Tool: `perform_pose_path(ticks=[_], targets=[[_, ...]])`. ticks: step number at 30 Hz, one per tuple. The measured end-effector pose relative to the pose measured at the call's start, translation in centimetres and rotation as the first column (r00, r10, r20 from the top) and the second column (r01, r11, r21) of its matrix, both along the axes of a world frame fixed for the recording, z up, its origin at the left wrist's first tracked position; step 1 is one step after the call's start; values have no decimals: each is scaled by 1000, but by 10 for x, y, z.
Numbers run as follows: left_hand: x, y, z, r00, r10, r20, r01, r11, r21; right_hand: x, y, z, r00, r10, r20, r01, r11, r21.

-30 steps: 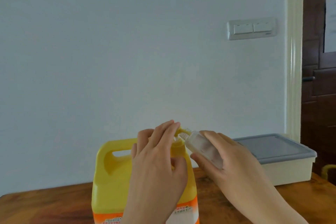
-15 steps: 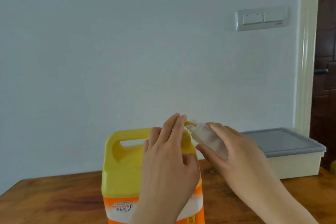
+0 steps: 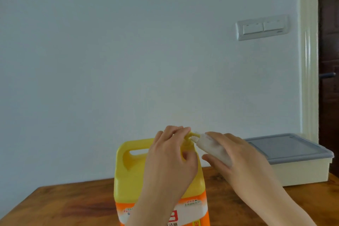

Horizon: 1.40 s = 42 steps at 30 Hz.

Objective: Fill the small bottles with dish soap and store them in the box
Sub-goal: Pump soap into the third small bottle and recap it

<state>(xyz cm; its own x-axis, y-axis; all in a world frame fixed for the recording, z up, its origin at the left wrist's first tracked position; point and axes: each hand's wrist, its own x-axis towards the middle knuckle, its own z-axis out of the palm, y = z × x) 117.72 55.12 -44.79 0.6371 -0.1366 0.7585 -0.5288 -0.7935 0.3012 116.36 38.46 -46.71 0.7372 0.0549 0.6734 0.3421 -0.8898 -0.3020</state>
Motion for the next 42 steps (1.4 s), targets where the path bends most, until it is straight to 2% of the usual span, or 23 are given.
perform_pose_path(ticks=[4, 7, 10, 13, 16, 21, 24, 25, 29, 32, 34, 36, 37, 38, 40, 42], targets=[[19, 0, 51, 989, 35, -143, -40, 999, -31, 2, 0, 1, 1000, 12, 15, -12, 1000, 21], [40, -8, 83, 932, -1, -363, -27, 997, -73, 1, 0, 0, 999, 42, 31, -44, 997, 64], [71, -27, 92, 756, -26, -654, 32, 999, -3, 4, -1, -2, 998, 57, 38, -60, 995, 81], [94, -33, 75, 585, 22, -811, 53, 996, 65, 11, -1, -6, 996, 69, 53, -73, 995, 71], [103, -35, 59, 582, 135, -802, 90, 969, 229, 17, -2, -12, 998, 62, 33, -64, 996, 65], [92, -39, 65, 517, 148, -843, -1, 985, 173, 13, -5, -9, 997, 78, -26, -75, 994, 84], [89, -34, 79, 378, 50, -925, -14, 999, 48, 10, -3, -6, 996, 84, 4, -84, 990, 116], [89, -33, 81, 363, 45, -931, -2, 999, 47, 10, -3, -6, 997, 81, 7, -81, 990, 118], [90, -34, 73, 415, 28, -910, 49, 997, 53, 12, -3, -7, 996, 93, 14, -94, 989, 112], [90, -36, 68, 556, 172, -813, 171, 934, 314, 12, -2, -9, 995, 96, -10, -94, 990, 102], [88, -39, 66, 594, 236, -769, 176, 895, 410, 12, -4, -9, 995, 92, -34, -89, 991, 96], [87, -38, 67, 571, 222, -791, 173, 909, 380, 14, -4, -9, 995, 91, -39, -88, 993, 85], [88, -36, 67, 539, 172, -824, 186, 930, 316, 15, -4, -9, 995, 94, -38, -91, 993, 80], [90, -35, 69, 488, 94, -868, 185, 961, 208, 16, -3, -8, 995, 97, -38, -94, 992, 82], [89, -31, 73, 320, -70, -945, 127, 991, -31, 18, -1, -8, 994, 107, -26, -104, 990, 97], [90, -29, 75, 253, -122, -960, 117, 989, -95, 19, 0, -7, 994, 106, 2, -106, 989, 99]])
